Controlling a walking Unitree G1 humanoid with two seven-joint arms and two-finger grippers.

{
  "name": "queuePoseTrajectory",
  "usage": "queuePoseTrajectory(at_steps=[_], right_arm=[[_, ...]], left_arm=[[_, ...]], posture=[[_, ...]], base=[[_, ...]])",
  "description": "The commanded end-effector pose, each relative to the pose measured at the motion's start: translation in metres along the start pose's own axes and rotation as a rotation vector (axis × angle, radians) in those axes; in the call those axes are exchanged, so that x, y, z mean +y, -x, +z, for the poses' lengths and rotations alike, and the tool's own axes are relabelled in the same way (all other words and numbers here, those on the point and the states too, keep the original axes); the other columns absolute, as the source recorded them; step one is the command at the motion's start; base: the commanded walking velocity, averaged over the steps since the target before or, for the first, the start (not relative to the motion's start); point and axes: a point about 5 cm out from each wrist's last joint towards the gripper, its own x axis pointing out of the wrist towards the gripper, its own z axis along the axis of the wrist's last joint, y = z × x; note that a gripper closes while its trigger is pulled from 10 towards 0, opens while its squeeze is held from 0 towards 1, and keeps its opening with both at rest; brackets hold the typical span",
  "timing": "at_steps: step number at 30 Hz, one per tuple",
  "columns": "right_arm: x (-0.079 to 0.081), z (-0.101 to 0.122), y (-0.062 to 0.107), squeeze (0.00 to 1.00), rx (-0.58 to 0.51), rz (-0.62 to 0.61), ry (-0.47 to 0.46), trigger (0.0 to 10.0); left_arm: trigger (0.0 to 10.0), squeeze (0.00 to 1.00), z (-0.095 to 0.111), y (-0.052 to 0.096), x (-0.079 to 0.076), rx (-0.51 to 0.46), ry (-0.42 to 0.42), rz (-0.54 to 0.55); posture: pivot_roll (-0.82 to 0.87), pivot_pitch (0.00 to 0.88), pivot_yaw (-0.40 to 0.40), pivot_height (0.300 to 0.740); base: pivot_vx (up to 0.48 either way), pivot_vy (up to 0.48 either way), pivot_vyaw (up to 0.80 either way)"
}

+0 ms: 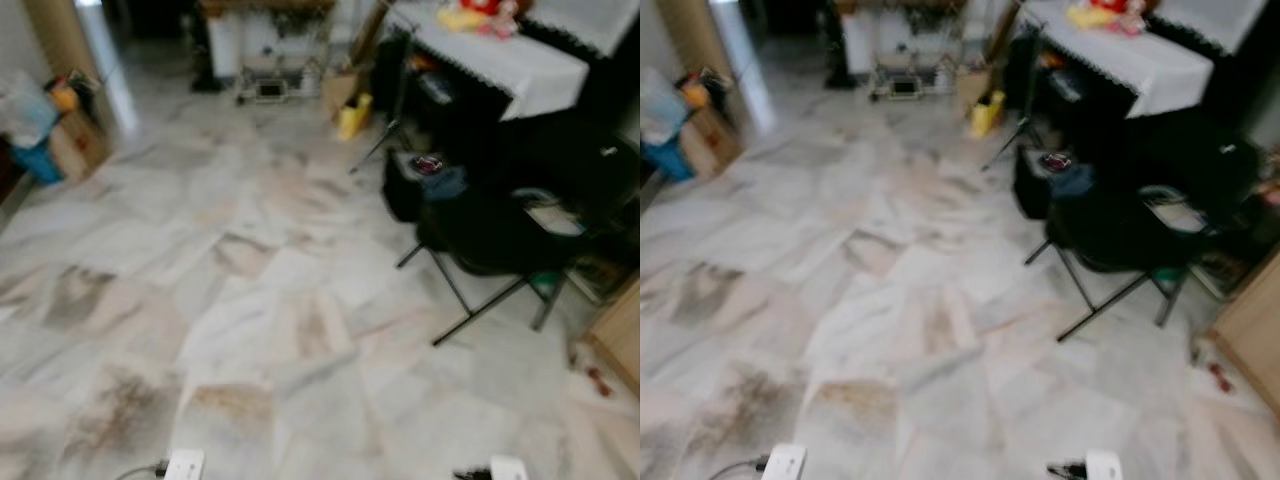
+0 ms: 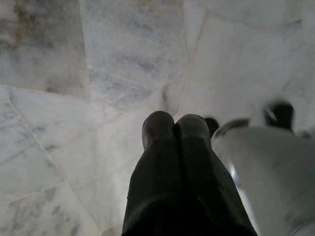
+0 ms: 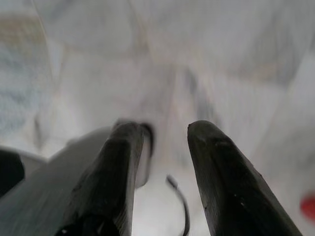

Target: Hang keys on a hook

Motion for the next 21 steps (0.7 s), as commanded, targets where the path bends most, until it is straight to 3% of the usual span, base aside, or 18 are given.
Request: queuePoseTrajectory(at_steps=[1, 21], right_arm=[[-0.002, 0.013, -0.002, 0.0, -0.032, -0.004, 0.015, 10.0], [0.004, 0.027, -0.006, 0.0, -0.06, -0.001, 0.003, 10.0]], left_arm=[[10.0, 0.0, 0.001, -0.001, -0.005, 0.01, -0.006, -0.014], [10.0, 0.0, 0.018, -0.004, -0.001, -0.009, -0.05, -0.017]], posture=[[0.13, 0.0, 0.002, 0.74], [0.11, 0.011, 0.031, 0.74]], base=[[0.0, 0.0, -0.68], [0.0, -0.071, -0.64]])
